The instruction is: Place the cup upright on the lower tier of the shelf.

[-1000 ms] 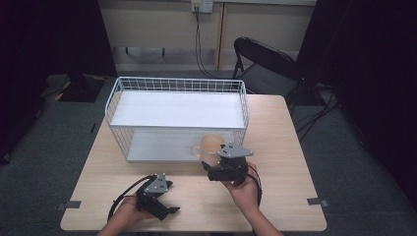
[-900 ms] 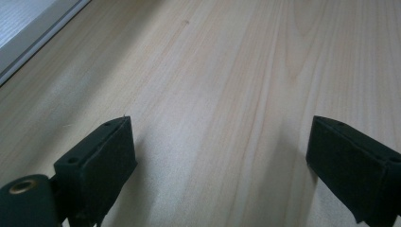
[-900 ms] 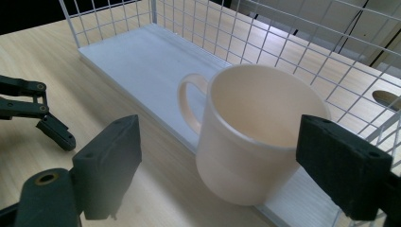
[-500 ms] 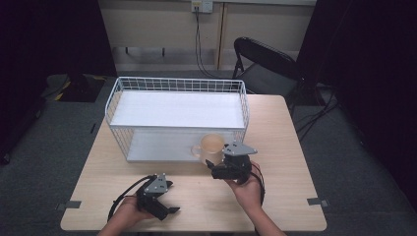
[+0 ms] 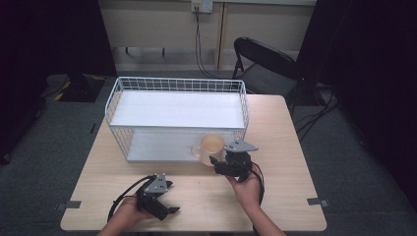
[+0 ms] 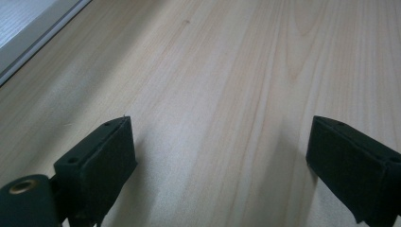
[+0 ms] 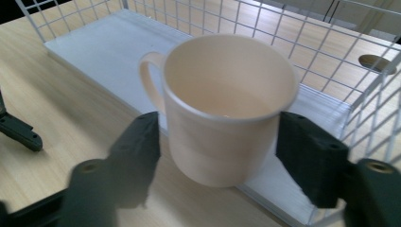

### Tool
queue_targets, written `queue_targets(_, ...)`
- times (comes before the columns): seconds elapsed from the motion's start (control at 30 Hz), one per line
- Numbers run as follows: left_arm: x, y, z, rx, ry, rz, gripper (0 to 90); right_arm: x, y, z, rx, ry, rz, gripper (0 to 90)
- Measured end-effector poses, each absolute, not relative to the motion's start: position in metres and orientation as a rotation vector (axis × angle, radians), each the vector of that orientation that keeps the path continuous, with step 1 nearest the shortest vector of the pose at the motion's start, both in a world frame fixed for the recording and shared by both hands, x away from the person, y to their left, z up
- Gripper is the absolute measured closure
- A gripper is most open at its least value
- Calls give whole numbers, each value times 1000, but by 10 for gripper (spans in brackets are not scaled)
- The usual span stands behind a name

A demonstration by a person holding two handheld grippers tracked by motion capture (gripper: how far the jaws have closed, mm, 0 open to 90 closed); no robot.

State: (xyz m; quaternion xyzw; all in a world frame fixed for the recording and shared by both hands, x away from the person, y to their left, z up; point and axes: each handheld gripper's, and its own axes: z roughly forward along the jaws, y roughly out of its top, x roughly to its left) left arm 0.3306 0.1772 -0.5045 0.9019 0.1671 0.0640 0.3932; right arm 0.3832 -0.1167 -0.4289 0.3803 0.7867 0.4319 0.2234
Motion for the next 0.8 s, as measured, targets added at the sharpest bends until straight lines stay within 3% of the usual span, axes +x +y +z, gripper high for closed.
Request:
queue_targets(0.07, 331, 177, -504, 2289, 424, 163, 83, 384, -119, -428, 1059, 2174, 1174, 416)
queue_targets(0.33, 330, 177, -504, 2288, 426, 164, 83, 384, -116, -432, 1079, 2162, 1143, 486)
queue_targets(0.8, 330, 178, -505, 2286, 433, 167, 83, 390, -100, -435, 1086, 2157, 1132, 702)
